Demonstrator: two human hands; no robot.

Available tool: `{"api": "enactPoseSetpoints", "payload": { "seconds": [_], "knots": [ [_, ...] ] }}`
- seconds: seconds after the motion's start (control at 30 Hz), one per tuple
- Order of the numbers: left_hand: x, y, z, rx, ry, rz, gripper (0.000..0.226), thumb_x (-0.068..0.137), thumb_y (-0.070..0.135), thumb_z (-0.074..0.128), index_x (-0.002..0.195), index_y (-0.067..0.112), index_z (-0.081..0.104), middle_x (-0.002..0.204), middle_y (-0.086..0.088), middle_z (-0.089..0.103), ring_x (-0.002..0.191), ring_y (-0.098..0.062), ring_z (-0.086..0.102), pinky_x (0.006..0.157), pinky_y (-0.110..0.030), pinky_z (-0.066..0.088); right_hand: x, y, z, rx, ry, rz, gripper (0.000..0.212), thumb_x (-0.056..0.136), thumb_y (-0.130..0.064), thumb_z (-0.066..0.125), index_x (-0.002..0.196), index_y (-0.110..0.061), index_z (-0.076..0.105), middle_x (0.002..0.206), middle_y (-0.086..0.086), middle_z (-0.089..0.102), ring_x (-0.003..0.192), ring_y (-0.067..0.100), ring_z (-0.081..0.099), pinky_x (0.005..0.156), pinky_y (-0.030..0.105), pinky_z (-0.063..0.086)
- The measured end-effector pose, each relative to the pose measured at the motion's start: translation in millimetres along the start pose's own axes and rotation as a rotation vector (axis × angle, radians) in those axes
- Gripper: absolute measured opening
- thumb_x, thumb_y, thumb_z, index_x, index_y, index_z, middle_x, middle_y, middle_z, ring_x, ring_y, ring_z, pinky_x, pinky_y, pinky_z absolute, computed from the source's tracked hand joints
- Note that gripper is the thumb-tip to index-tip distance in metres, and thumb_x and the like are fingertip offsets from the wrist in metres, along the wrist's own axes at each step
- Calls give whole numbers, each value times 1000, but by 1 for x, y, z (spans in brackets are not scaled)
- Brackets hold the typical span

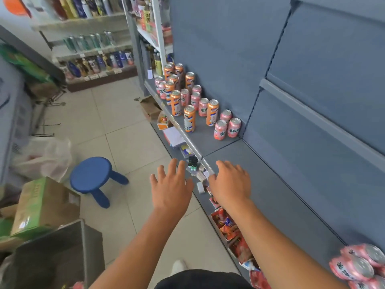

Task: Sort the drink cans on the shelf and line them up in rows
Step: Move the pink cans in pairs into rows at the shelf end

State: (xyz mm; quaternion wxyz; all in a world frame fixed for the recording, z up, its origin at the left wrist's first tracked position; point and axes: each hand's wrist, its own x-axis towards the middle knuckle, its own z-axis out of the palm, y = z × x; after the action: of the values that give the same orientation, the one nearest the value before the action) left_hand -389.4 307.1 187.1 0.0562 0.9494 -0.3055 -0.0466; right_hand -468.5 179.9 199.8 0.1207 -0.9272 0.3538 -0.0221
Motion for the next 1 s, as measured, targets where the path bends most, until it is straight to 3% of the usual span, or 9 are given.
{"api": "enactPoseSetpoints", "payload": {
  "seconds": [0.37,1.0],
  "knots": [
    [89,-94,-19,18,-8,-41,49,102,46,36,145,26,26,156,1,25,140,-34,30,112,-51,30,100,-101,24,-43,-18,-10,32,93,-31,45,120,-18,57,114,2,60,105,27,53,82,37,40],
    [392,-72,-27,111,-42,117,53,101,48,35,148,26,26,157,3,25,137,-31,30,108,-45,31,380,-90,35,-100,-60,82,28,94,-34,46,116,-18,52,123,4,56,118,30,49,83,38,38]
  ]
}}
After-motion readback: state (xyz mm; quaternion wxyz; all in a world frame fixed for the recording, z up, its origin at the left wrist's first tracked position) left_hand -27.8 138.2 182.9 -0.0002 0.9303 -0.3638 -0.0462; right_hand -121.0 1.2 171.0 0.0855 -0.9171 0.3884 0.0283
